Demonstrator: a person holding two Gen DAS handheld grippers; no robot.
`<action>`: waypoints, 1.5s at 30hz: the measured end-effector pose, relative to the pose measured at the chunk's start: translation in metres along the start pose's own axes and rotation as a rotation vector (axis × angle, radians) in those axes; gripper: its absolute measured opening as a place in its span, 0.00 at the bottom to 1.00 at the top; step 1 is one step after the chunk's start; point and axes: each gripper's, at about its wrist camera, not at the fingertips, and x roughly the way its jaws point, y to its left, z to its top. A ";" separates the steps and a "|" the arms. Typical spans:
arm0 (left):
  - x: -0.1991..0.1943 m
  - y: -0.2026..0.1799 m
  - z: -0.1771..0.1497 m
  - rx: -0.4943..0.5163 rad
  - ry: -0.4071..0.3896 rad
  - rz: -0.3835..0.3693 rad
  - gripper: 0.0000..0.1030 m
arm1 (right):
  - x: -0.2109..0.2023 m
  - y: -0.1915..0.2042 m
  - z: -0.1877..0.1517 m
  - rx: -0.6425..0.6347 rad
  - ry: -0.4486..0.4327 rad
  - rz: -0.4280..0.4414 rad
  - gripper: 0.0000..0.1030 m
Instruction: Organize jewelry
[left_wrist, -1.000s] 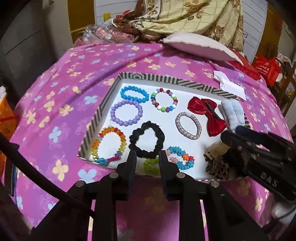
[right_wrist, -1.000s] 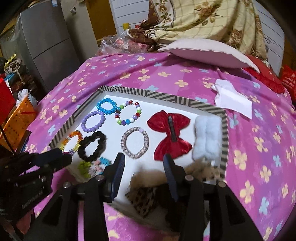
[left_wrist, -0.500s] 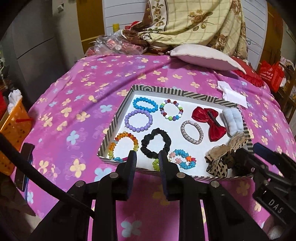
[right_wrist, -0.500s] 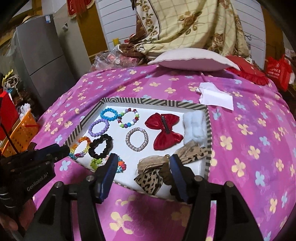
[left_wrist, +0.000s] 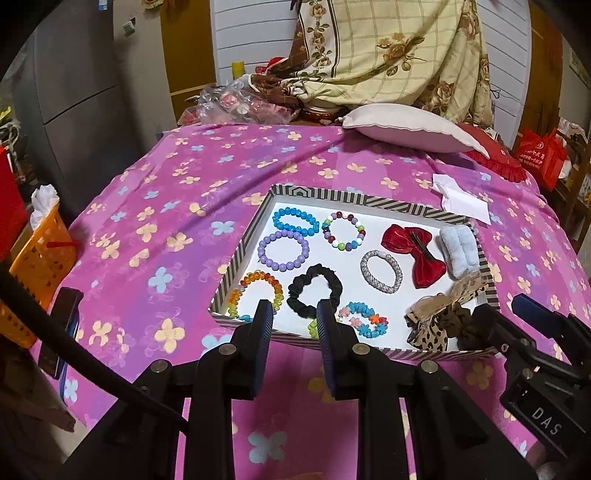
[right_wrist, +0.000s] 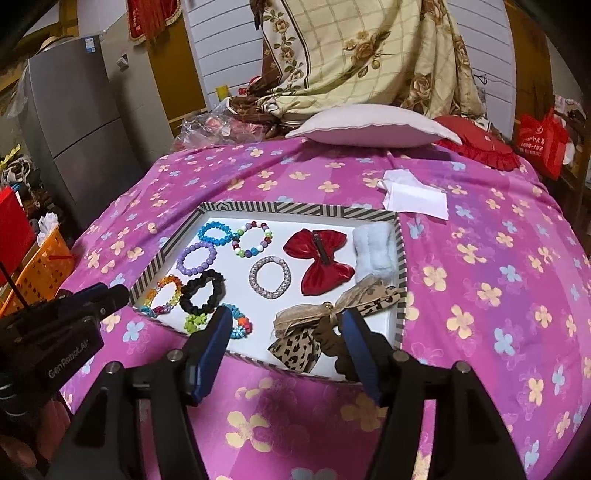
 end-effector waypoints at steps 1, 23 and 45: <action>-0.001 0.000 0.000 0.001 -0.002 0.001 0.28 | -0.001 0.001 0.000 -0.002 0.000 0.000 0.64; -0.013 0.006 0.000 -0.003 -0.024 0.008 0.28 | -0.011 0.016 0.001 -0.042 0.000 -0.003 0.64; -0.013 0.008 -0.001 -0.004 -0.023 0.009 0.28 | -0.004 0.013 -0.001 -0.053 0.026 0.001 0.64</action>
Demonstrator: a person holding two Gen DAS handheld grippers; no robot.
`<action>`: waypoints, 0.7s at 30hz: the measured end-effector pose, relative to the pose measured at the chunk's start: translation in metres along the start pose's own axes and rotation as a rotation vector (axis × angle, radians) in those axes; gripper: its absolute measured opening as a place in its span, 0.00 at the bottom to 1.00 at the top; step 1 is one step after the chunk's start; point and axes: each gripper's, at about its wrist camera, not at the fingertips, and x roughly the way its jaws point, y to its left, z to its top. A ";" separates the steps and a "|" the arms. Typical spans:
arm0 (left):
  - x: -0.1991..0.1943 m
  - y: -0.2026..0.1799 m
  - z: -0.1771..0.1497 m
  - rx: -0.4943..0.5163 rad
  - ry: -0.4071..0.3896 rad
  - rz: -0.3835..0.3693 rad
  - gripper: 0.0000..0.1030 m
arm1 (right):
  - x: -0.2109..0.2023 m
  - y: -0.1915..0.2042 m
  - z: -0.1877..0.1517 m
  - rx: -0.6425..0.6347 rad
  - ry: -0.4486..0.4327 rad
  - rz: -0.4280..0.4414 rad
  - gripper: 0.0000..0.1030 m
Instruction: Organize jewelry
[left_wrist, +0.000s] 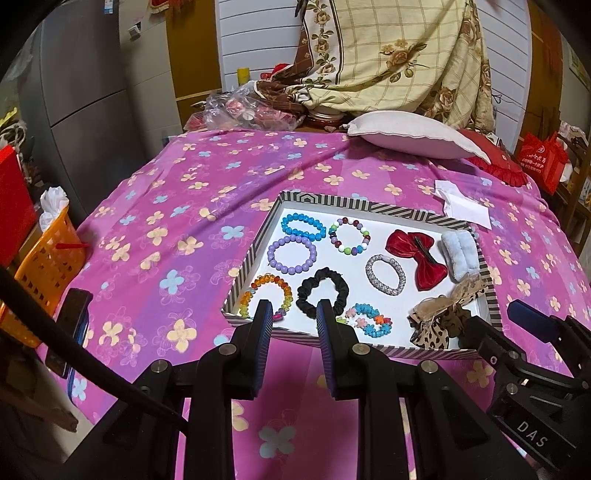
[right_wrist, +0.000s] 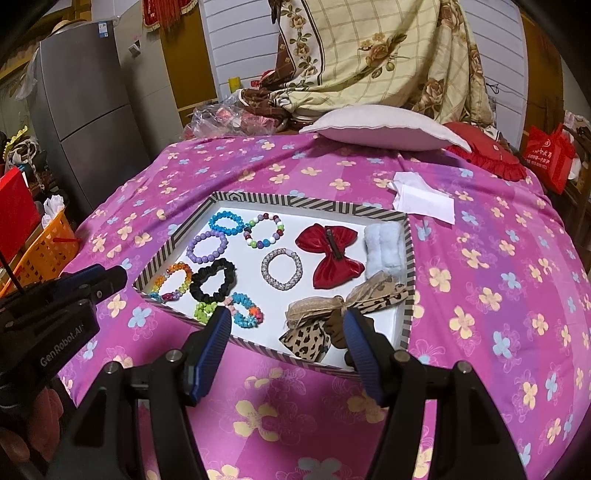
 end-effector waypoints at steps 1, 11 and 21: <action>0.000 -0.001 0.000 0.001 0.000 0.000 0.28 | 0.000 0.000 0.000 0.000 0.001 0.000 0.64; 0.003 0.003 -0.002 -0.002 0.007 0.004 0.28 | 0.005 -0.001 -0.002 -0.005 0.010 0.000 0.65; 0.006 0.004 -0.003 -0.001 0.011 0.004 0.28 | 0.007 -0.001 -0.003 -0.007 0.015 0.000 0.65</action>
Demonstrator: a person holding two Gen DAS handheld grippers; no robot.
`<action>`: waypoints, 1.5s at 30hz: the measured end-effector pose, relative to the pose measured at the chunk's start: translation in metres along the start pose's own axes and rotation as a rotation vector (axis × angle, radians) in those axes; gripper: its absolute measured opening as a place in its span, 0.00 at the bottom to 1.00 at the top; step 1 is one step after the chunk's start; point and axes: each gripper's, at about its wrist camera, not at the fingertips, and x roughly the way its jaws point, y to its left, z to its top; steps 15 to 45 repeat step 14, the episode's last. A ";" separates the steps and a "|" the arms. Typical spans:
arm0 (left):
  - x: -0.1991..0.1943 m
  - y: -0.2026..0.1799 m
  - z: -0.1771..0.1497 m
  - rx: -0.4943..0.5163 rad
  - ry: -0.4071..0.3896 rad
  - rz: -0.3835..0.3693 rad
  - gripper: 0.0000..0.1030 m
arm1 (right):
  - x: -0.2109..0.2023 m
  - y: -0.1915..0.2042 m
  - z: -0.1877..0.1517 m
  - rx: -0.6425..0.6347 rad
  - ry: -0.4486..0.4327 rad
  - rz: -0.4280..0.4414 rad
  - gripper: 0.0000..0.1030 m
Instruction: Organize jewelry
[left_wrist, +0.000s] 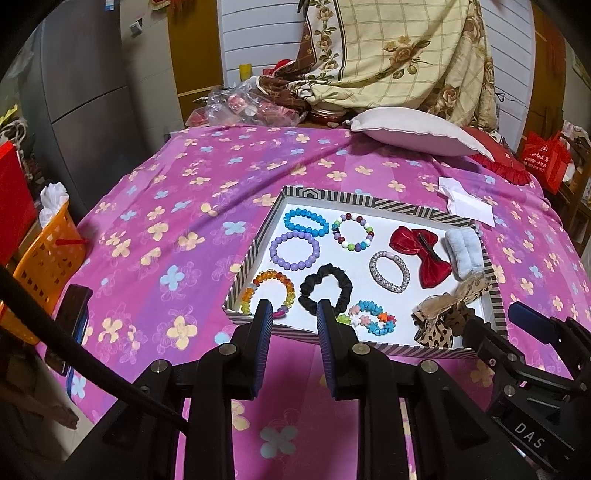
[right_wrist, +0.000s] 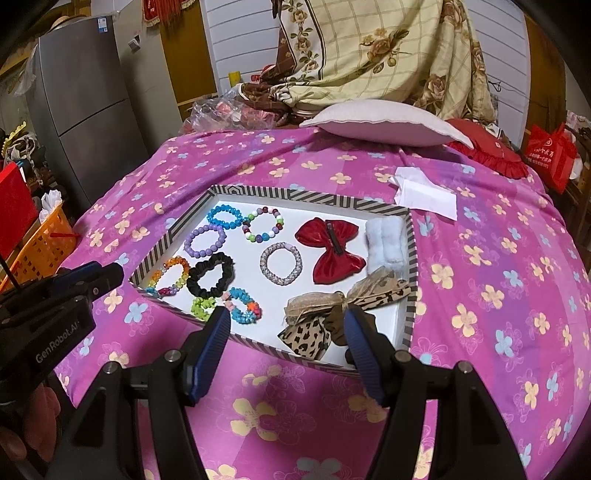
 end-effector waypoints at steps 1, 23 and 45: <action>0.000 0.000 0.000 0.001 -0.001 0.001 0.28 | 0.000 0.000 -0.001 -0.001 0.001 0.000 0.65; 0.008 0.003 -0.001 -0.013 0.017 -0.008 0.28 | -0.001 -0.012 0.000 0.012 -0.011 -0.003 0.66; 0.008 0.003 -0.001 -0.013 0.017 -0.008 0.28 | -0.001 -0.012 0.000 0.012 -0.011 -0.003 0.66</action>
